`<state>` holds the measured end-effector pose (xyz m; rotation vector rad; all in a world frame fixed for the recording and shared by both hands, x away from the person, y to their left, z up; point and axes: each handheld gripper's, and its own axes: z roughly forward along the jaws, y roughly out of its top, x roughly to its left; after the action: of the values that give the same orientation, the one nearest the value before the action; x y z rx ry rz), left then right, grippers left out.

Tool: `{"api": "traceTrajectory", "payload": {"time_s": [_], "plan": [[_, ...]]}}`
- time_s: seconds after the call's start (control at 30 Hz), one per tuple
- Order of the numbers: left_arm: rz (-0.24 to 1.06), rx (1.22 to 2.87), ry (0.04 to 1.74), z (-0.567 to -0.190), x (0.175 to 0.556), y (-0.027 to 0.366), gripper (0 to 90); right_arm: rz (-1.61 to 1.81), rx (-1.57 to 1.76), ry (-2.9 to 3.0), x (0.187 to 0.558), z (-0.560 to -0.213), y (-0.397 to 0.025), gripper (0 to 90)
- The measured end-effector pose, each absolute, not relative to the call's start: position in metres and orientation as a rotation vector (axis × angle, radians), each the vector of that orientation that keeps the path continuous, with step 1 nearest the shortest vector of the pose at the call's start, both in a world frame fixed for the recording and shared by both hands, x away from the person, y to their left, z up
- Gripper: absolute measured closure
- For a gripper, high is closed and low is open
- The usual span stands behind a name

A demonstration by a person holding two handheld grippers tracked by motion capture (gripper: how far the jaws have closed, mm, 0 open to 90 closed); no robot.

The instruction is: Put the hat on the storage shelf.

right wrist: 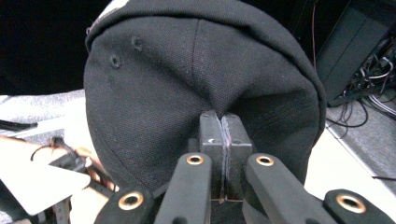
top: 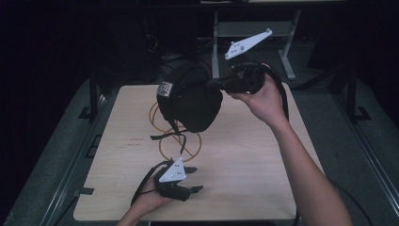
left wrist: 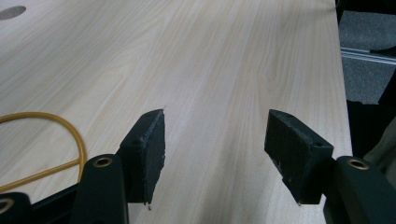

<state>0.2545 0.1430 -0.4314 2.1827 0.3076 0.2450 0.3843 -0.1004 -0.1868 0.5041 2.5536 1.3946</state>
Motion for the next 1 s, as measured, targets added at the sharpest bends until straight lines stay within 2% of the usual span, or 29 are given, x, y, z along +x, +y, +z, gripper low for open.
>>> {"api": "traceTrajectory", "payload": {"time_s": [0.5, 1.0], "plan": [[0.245, 2.195, 0.266, -0.431, 0.253, 0.137, 37.7, 1.417, 0.569, 2.588, 0.412, -0.186, -0.063, 89.9], [0.228, 2.196, 0.242, -0.432, 0.251, 0.131, 37.8, 1.446, 0.671, 2.557, 0.439, -0.208, -0.018, 89.5]]}}
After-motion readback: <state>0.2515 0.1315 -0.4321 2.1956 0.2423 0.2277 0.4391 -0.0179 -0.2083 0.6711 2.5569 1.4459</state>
